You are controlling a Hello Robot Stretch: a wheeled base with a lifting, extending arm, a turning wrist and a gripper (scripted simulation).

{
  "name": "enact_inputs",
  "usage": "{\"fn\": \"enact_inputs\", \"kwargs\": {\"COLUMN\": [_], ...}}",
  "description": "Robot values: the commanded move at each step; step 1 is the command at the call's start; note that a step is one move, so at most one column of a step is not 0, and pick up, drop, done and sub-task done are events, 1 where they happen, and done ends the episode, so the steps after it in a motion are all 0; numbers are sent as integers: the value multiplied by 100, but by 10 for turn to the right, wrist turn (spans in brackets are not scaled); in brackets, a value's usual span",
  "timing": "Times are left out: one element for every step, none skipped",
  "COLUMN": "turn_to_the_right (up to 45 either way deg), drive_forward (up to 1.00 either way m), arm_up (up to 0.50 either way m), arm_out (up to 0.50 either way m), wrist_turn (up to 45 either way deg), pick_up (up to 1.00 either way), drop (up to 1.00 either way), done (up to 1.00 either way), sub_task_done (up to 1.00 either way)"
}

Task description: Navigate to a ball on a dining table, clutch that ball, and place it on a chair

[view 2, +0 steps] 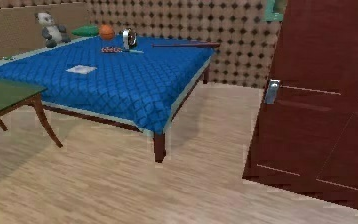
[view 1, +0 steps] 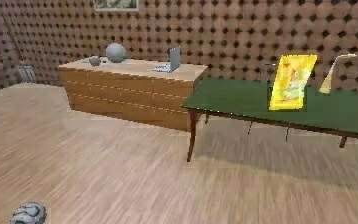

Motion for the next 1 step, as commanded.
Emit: {"fn": "enact_inputs", "kwargs": {"turn_to_the_right": [450], "drive_forward": [0], "arm_up": [0], "arm_out": [0], "wrist_turn": [0], "pick_up": [0], "drop": [0], "done": [0], "sub_task_done": [0]}}
